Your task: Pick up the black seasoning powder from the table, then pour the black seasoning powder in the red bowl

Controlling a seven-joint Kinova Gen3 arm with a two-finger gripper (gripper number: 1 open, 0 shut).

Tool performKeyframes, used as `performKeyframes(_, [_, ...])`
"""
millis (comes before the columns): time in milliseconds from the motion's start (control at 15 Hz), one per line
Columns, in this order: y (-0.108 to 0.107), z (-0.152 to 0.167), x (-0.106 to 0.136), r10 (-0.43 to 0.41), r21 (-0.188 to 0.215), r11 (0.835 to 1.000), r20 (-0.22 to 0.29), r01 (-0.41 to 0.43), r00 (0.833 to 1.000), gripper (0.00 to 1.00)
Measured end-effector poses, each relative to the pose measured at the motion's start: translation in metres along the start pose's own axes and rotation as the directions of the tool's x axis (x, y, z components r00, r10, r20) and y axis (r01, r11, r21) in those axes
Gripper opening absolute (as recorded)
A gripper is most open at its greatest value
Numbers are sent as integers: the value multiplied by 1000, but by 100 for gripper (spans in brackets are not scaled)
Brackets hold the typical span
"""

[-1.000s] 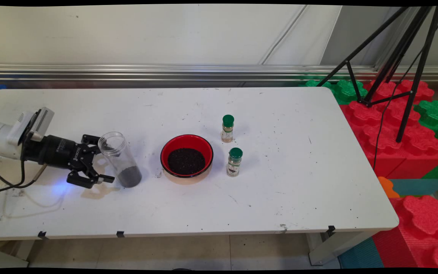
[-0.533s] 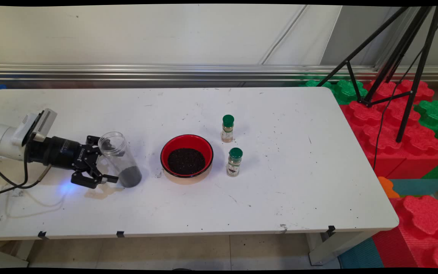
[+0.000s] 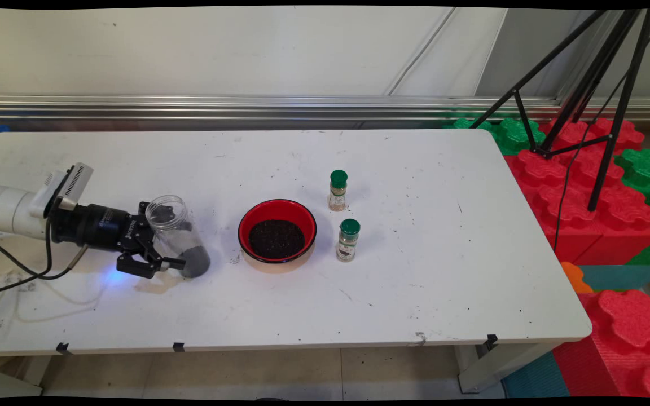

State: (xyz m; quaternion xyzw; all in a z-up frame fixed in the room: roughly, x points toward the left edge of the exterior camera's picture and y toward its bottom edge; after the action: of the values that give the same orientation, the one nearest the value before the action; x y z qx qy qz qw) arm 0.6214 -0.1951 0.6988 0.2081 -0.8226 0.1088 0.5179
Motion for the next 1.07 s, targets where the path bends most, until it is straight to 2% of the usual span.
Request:
performKeyframes(400, [-2, 6, -4, 4, -9, 1000, -30, -5, 1000, 100])
performKeyframes(467, [-2, 6, -4, 5, -10, 1000, -33, -5, 999, 0])
performKeyframes(1067, [-1, 7, -6, 7, -21, 1000, -53, -8, 999, 0])
